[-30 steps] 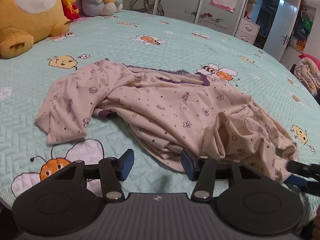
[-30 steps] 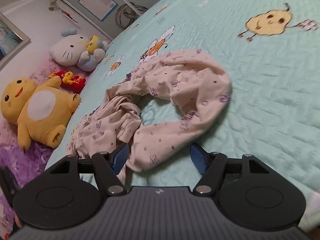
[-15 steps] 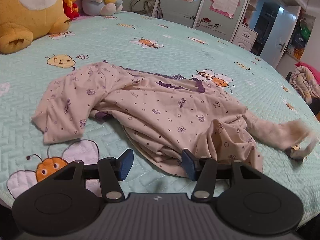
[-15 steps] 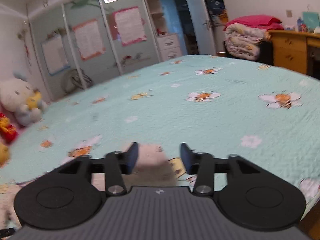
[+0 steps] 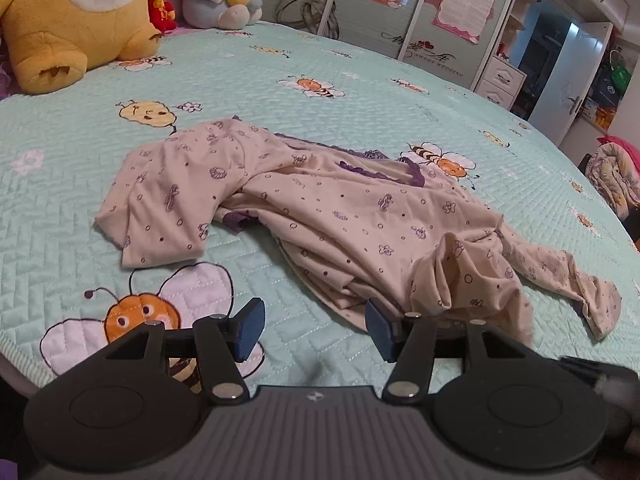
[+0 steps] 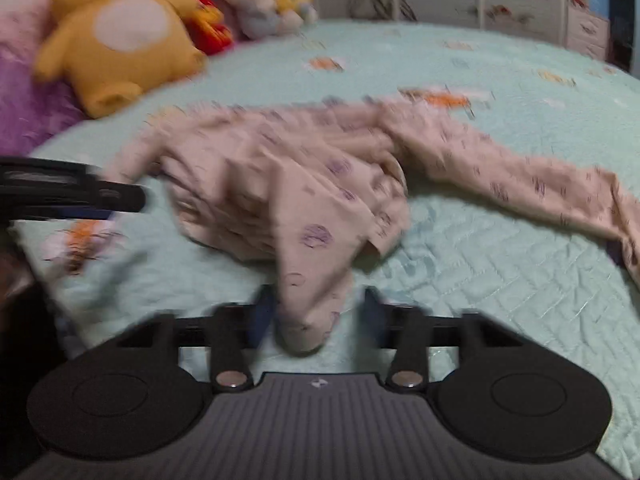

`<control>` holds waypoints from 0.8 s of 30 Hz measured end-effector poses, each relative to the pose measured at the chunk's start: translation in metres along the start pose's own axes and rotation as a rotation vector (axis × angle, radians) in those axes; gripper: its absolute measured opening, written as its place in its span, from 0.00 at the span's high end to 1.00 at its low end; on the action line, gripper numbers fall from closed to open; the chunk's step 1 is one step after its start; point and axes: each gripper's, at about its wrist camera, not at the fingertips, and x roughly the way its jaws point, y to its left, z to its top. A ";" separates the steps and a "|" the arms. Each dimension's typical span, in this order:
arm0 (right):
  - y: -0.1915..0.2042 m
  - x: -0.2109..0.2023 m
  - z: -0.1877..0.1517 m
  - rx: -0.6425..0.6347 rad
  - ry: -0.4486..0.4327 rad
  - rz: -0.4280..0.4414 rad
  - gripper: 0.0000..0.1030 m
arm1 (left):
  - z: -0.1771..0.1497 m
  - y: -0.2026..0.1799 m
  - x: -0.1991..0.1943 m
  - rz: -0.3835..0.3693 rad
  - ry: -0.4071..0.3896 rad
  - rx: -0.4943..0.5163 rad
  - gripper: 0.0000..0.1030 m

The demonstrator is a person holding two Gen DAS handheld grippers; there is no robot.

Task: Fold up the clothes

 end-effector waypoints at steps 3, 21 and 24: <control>-0.030 -0.029 0.021 0.156 -0.095 0.114 1.00 | -0.002 0.003 -0.004 -0.006 -0.008 0.005 0.40; -0.016 -0.182 0.123 0.118 -0.531 0.267 1.00 | -0.001 -0.065 -0.011 0.066 -0.159 0.338 0.39; -0.019 -0.219 0.130 0.114 -0.627 0.268 1.00 | 0.002 -0.068 -0.020 0.041 -0.190 0.344 0.37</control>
